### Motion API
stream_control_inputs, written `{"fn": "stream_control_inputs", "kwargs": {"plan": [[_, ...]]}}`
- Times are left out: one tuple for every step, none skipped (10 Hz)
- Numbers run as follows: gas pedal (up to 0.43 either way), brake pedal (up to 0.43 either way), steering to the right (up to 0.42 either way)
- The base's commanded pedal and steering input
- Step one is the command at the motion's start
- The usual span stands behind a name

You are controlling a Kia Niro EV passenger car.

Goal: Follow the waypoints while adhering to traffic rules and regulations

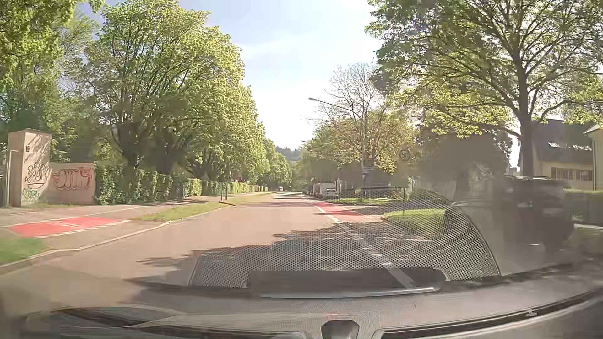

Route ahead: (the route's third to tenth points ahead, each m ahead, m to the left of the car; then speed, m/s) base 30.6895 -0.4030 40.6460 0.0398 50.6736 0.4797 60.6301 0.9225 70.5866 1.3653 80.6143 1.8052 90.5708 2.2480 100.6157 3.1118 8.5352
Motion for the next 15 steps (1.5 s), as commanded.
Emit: {"fn": "stream_control_inputs", "kwargs": {"plan": [[0.138, 0.000, -0.010], [0.157, 0.000, -0.011], [0.169, 0.000, -0.011], [0.189, 0.000, -0.011], [0.197, 0.000, -0.011], [0.197, 0.000, -0.010], [0.197, 0.000, -0.009], [0.197, 0.000, -0.009], [0.209, 0.000, -0.008], [0.209, 0.000, -0.008], [0.209, 0.000, -0.008], [0.209, 0.000, -0.008], [0.209, 0.000, -0.008], [0.209, 0.000, -0.008], [0.209, 0.000, -0.007]]}}
